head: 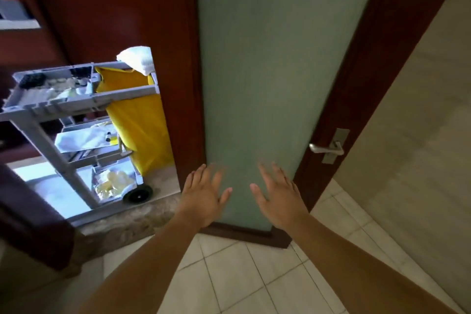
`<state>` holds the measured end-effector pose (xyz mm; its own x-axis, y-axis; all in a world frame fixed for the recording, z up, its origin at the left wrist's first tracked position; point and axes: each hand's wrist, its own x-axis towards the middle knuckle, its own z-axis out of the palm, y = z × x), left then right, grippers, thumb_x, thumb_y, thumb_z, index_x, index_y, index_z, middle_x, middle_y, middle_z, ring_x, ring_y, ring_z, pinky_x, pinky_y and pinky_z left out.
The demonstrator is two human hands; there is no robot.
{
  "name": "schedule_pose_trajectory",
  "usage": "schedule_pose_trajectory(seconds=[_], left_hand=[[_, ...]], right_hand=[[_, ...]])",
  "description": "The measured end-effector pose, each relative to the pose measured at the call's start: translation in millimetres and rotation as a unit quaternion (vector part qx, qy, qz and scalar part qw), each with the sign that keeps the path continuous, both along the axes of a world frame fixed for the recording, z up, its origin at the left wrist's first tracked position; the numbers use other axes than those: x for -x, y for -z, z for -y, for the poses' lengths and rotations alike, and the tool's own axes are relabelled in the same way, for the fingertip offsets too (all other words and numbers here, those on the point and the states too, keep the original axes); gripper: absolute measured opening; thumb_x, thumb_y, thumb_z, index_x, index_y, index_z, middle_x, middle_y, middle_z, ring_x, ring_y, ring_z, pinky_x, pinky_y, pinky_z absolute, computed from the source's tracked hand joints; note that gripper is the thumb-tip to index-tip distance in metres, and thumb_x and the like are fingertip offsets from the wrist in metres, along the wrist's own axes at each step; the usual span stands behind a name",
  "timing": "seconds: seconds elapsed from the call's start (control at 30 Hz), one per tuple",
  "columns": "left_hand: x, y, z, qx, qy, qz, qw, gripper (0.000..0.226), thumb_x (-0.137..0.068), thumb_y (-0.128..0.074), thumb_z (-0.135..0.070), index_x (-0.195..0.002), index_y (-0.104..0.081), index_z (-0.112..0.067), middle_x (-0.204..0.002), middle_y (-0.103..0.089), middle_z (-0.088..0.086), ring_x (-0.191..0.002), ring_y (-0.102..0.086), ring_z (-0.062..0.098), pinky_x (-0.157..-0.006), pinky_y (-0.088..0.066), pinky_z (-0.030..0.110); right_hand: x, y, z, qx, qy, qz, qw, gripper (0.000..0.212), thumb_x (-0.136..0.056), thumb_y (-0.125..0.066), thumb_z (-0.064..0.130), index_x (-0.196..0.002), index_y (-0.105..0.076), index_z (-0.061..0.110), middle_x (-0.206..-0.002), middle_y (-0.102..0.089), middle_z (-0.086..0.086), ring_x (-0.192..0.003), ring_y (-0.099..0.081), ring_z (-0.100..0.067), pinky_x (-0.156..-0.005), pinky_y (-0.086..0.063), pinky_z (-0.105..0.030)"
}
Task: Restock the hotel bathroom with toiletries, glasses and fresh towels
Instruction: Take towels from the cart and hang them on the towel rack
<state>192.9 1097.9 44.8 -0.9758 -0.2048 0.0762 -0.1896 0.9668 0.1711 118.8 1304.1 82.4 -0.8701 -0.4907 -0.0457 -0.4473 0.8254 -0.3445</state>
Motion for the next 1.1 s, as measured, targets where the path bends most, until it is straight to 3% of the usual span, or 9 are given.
schedule_pose_trajectory(seconds=[0.17,0.43,0.57,0.63,0.83,1.0,1.1], left_hand=[[-13,5,83,-0.016,-0.047,-0.014,0.999,0.068,-0.104,-0.023,-0.065,-0.164,-0.023,-0.031,-0.171,-0.024,0.004,-0.158,-0.016,0.028,-0.127,-0.015,0.047],[-27,20,176,-0.019,-0.086,-0.004,0.996,0.068,-0.101,-0.02,-0.065,-0.162,-0.023,-0.034,-0.168,-0.029,0.004,-0.156,-0.019,0.027,-0.128,-0.017,0.048],[-20,27,224,-0.013,-0.113,0.017,0.993,0.07,-0.101,-0.014,-0.065,-0.163,-0.018,-0.033,-0.172,-0.02,0.004,-0.16,-0.01,0.027,-0.129,-0.009,0.047],[-7,30,250,-0.012,-0.118,0.017,0.993,0.074,-0.098,-0.01,-0.066,-0.164,-0.019,-0.032,-0.172,-0.02,0.005,-0.16,-0.01,0.028,-0.129,-0.01,0.048],[47,39,330,0.004,-0.117,0.059,0.991,0.066,-0.106,-0.023,-0.061,-0.165,-0.017,-0.032,-0.173,-0.017,0.007,-0.16,-0.008,0.03,-0.129,-0.004,0.048],[73,41,400,0.017,-0.134,0.066,0.989,0.071,-0.101,-0.017,-0.064,-0.163,-0.023,-0.031,-0.171,-0.024,0.008,-0.158,-0.016,0.032,-0.128,-0.013,0.05],[82,40,434,-0.008,-0.146,0.065,0.987,0.068,-0.103,-0.019,-0.064,-0.164,-0.016,-0.034,-0.172,-0.018,0.005,-0.16,-0.01,0.029,-0.129,-0.009,0.049]], right_hand=[[3,10,92,0.005,-0.039,0.01,0.999,0.069,-0.105,-0.028,0.063,-0.166,-0.005,0.038,-0.175,0.001,-0.006,-0.16,-0.006,-0.027,-0.128,-0.015,-0.049],[16,39,216,-0.013,-0.11,0.005,0.994,0.069,-0.105,-0.025,0.065,-0.166,-0.007,0.038,-0.175,0.001,-0.005,-0.161,0.0,-0.027,-0.127,-0.017,-0.05],[24,57,273,-0.004,-0.135,0.028,0.99,0.068,-0.105,-0.025,0.064,-0.165,-0.007,0.038,-0.175,0.003,-0.002,-0.161,0.003,-0.026,-0.127,-0.016,-0.05],[34,67,302,0.002,-0.137,0.04,0.99,0.067,-0.106,-0.029,0.062,-0.166,-0.009,0.038,-0.175,0.002,-0.002,-0.161,0.002,-0.026,-0.126,-0.016,-0.049],[80,92,392,0.016,-0.163,0.067,0.984,0.066,-0.106,-0.028,0.062,-0.165,-0.013,0.037,-0.175,-0.003,-0.004,-0.161,-0.004,-0.027,-0.124,-0.024,-0.049],[114,95,464,0.021,-0.18,0.068,0.981,0.071,-0.1,-0.025,0.061,-0.165,-0.022,0.032,-0.173,-0.012,-0.01,-0.159,-0.013,-0.031,-0.124,-0.026,-0.047],[130,95,496,0.021,-0.187,0.084,0.979,0.066,-0.106,-0.035,0.055,-0.166,-0.017,0.033,-0.174,-0.007,-0.009,-0.16,-0.01,-0.03,-0.126,-0.022,-0.046]])
